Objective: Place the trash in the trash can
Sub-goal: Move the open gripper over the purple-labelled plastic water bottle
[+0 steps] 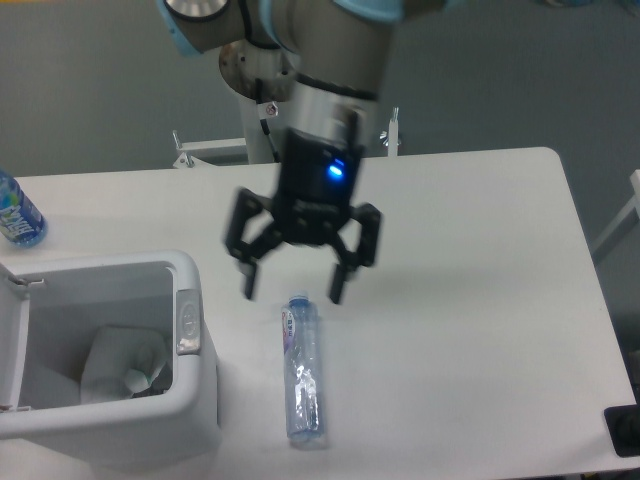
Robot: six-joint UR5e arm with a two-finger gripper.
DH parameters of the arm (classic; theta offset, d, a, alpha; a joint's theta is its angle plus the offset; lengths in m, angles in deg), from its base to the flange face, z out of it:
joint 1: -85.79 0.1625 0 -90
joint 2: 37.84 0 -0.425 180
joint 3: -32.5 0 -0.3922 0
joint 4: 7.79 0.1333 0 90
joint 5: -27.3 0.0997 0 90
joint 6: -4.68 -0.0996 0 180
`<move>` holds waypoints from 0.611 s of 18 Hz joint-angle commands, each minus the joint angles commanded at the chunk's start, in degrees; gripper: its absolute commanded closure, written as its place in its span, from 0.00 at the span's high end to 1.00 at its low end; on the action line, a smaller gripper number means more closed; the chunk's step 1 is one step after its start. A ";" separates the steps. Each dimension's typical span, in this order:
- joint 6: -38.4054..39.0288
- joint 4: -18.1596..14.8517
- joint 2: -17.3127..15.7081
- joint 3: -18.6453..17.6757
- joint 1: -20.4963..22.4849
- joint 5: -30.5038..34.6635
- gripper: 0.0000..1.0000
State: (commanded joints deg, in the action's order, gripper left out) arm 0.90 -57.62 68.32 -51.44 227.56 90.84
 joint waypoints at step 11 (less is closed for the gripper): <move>-10.98 0.70 15.46 1.23 -2.01 10.03 1.00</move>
State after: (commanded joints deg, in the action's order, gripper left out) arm -10.08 -56.92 83.79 -50.21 225.55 100.87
